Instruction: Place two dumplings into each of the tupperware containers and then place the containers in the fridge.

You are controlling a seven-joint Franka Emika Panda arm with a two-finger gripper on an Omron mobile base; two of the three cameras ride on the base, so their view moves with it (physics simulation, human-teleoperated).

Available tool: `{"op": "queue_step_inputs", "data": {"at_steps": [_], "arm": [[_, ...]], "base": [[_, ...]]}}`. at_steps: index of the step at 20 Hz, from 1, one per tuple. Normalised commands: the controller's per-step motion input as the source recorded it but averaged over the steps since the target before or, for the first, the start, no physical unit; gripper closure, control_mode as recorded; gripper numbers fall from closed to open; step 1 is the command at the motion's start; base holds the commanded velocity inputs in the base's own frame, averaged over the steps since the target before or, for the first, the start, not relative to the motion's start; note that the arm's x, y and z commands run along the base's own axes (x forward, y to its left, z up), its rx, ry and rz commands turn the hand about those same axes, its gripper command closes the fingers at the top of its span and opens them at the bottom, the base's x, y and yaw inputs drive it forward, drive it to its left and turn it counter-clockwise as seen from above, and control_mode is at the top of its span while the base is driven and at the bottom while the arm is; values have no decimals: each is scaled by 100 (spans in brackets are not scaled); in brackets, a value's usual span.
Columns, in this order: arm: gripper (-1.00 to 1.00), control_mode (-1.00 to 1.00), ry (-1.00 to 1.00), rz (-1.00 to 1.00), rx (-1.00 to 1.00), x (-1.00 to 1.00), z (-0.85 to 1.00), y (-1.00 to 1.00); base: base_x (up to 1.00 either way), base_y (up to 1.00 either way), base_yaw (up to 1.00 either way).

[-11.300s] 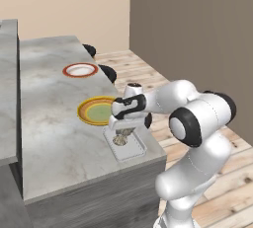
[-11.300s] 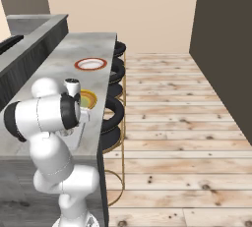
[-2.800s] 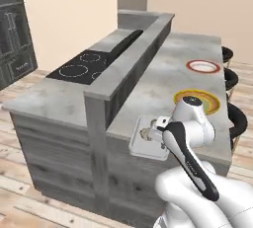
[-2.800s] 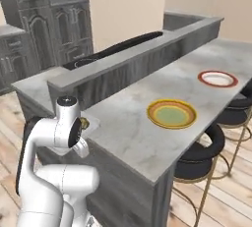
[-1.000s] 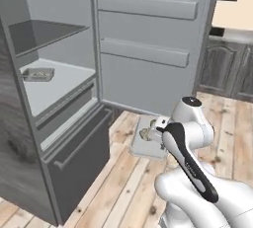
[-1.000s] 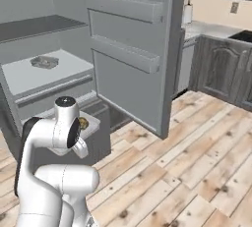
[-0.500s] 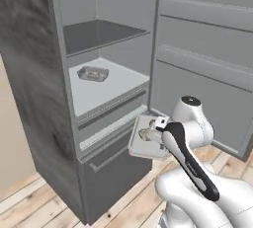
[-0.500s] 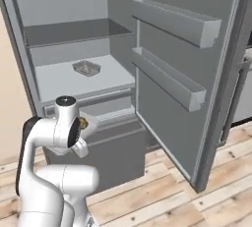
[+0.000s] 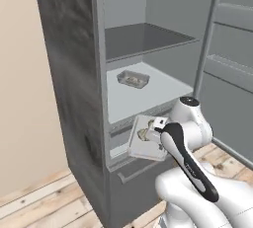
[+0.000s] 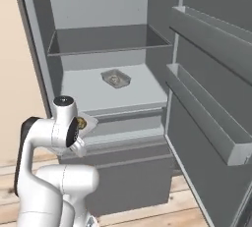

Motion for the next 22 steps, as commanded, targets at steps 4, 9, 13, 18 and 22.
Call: {"op": "queue_step_inputs", "data": {"at_steps": [4, 9, 13, 18, 22], "arm": [[100, 100, 0, 0, 0, 0, 0, 0], [100, 100, 0, 0, 0, 0, 0, 0], [100, 100, 0, 0, 0, 0, 0, 0], [100, 100, 0, 0, 0, 0, 0, 0], [100, 100, 0, 0, 0, 0, 0, 0]], "base": [[59, -33, 34], [54, -49, 28], [53, -32, 27], [56, -15, 24], [58, -15, 22]]}}
